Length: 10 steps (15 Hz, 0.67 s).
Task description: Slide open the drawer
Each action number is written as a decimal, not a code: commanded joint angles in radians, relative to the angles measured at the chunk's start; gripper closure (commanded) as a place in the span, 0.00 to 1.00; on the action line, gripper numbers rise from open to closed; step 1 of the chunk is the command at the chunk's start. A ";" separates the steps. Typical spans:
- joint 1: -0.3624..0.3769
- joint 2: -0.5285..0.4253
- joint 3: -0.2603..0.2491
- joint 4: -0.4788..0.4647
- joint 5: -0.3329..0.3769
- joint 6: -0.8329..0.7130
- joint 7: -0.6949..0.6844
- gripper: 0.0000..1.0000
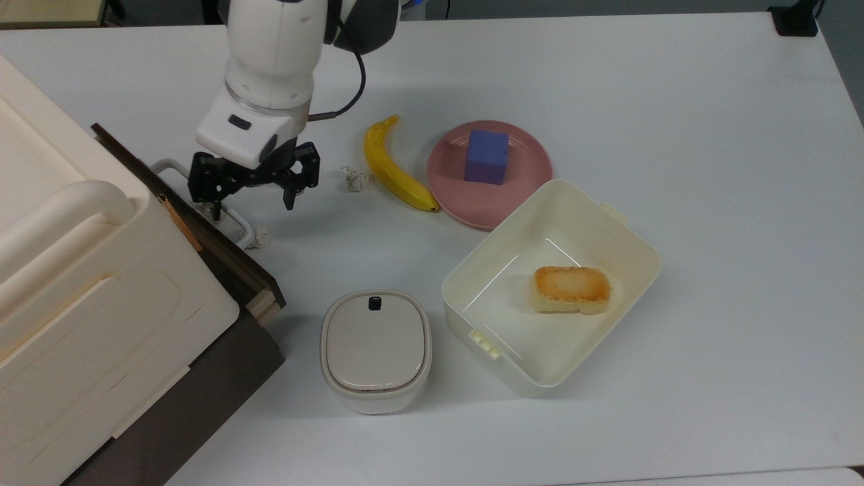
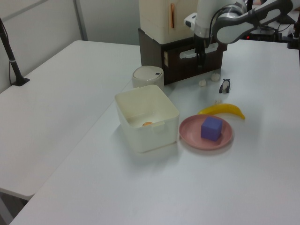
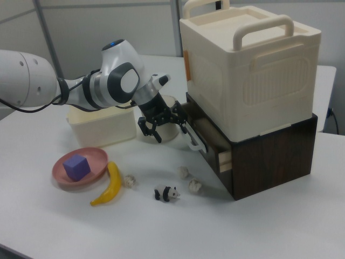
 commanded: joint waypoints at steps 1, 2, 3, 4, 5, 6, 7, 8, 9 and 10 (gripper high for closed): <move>0.040 -0.016 0.000 -0.044 -0.007 0.009 0.048 0.00; 0.044 -0.018 0.000 -0.044 -0.009 0.008 0.091 0.00; 0.048 -0.021 0.000 -0.045 -0.007 0.008 0.131 0.00; 0.050 -0.025 0.003 -0.047 -0.007 0.006 0.157 0.00; 0.050 -0.028 0.019 -0.050 -0.007 -0.009 0.172 0.00; 0.047 -0.036 0.037 -0.051 -0.007 -0.038 0.192 0.00; 0.047 -0.057 0.051 -0.051 -0.007 -0.105 0.220 0.00; 0.048 -0.071 0.063 -0.051 -0.006 -0.157 0.231 0.00; 0.047 -0.084 0.078 -0.050 -0.006 -0.196 0.232 0.00; 0.047 -0.085 0.088 -0.051 -0.004 -0.217 0.232 0.00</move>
